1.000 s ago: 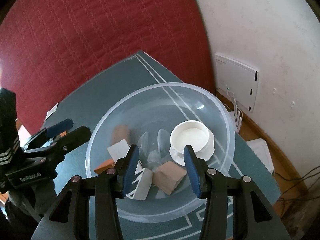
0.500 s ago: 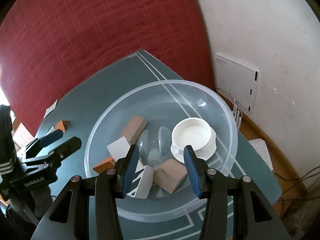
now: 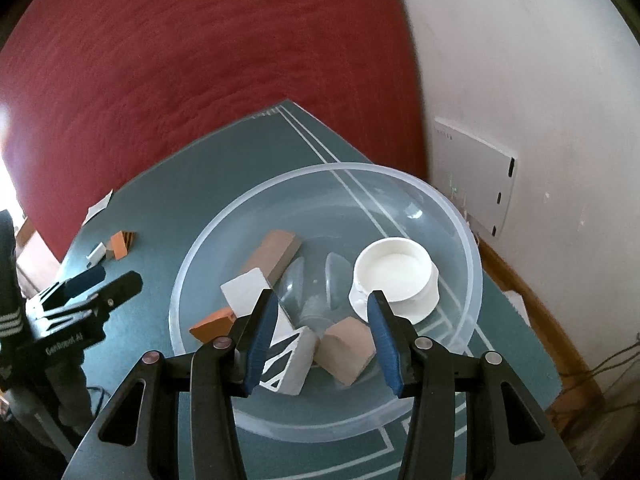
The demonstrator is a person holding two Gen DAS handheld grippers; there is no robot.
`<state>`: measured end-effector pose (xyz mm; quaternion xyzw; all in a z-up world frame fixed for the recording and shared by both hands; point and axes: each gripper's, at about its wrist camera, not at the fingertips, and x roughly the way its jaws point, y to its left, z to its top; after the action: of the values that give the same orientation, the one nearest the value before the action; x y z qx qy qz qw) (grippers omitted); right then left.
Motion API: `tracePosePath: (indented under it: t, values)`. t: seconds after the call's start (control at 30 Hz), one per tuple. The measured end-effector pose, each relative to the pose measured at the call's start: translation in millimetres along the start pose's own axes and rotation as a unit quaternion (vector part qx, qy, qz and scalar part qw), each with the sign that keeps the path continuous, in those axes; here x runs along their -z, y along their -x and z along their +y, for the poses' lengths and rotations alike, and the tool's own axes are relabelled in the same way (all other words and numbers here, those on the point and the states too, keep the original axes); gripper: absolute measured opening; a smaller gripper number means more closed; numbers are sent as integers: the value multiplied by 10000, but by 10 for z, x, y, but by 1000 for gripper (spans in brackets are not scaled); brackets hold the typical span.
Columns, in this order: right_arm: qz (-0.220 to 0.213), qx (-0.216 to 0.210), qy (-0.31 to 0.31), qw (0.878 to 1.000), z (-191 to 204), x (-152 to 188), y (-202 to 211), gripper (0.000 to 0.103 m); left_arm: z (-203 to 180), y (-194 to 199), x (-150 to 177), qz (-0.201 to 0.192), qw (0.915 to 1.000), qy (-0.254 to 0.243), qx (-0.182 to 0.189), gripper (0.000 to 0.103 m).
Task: Organize rigid objects
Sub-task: 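Withdraw both open grippers from the bin toward the remaining blocks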
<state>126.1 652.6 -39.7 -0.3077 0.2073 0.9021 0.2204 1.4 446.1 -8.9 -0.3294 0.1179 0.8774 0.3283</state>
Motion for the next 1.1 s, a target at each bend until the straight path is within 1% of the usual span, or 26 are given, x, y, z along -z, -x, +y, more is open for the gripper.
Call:
tracePosePath:
  t: [0.1,0.2,0.3,0.6,0.73,0.87,0.93,1.1]
  values:
    - [-82,72,141,9998,70,11,22,48,90,-34,-1,11,9998,168,-136,94]
    - [-174,125,282,9994,140,25,49,52,203,-72,17,35,9989,376,-269,99]
    - [-243,153,417,9987,208,37,56,53,334,-89,41,97,9977,537,-400,99]
    - [-229,57,583,9980,380,67,57,53,553,-196,65,158,9932,819,-808,100]
    - [-226,-46,687,9974,503,49,56,53,726,-224,67,167,9896,1022,-1000,100]
    - [-255,-196,845,9959,687,3,50,53,806,-242,96,191,9871,1117,-1127,100]
    - [-271,-308,939,9947,807,-24,40,53,858,-250,84,206,9855,1173,-1210,102]
    - [-251,-625,1107,9916,1088,-66,3,53,1064,-286,72,200,9815,1368,-1322,102]
